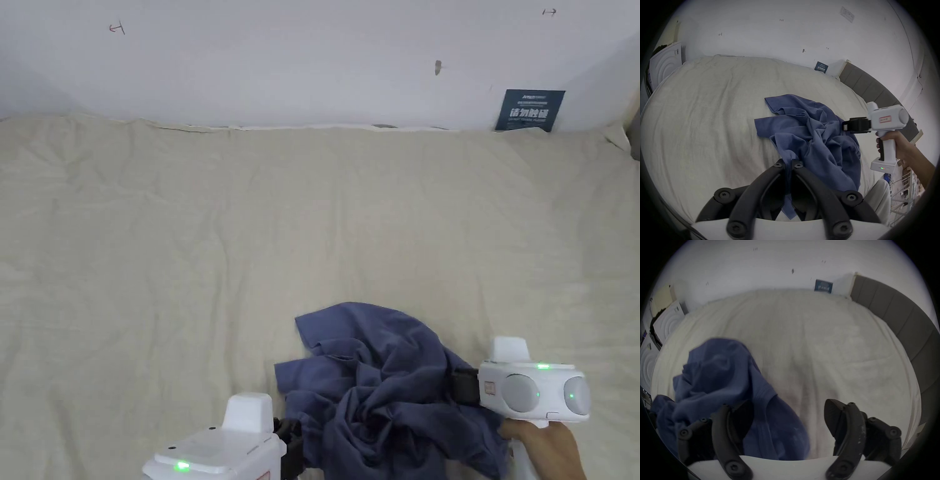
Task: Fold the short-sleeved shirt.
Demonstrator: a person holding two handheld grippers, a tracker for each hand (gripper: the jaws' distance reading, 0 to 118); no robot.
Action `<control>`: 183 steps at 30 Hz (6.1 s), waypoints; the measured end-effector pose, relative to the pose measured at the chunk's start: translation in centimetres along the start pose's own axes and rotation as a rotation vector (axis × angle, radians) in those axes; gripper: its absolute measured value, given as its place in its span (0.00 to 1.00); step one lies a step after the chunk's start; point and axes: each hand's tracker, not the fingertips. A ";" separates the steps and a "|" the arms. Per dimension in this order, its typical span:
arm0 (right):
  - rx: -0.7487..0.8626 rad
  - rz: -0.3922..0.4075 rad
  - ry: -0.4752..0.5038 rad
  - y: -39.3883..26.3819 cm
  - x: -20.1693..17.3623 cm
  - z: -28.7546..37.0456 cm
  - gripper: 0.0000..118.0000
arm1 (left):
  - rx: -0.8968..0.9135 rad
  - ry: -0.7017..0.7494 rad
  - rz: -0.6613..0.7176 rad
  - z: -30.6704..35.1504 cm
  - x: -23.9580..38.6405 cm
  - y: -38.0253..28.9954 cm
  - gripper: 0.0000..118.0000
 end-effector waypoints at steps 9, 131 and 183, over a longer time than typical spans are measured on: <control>0.126 0.122 -0.009 -1.5 -2.4 4.9 0.06 | 0.004 -0.014 0.003 0.5 -0.3 -0.1 0.05; 0.979 -0.007 -0.120 -5.5 -4.5 33.2 0.01 | 0.638 0.332 -0.148 15.5 -2.0 10.0 0.00; 0.044 -0.206 0.053 -1.3 -1.7 1.3 0.31 | 0.054 0.258 -0.138 -7.8 -11.0 20.3 0.02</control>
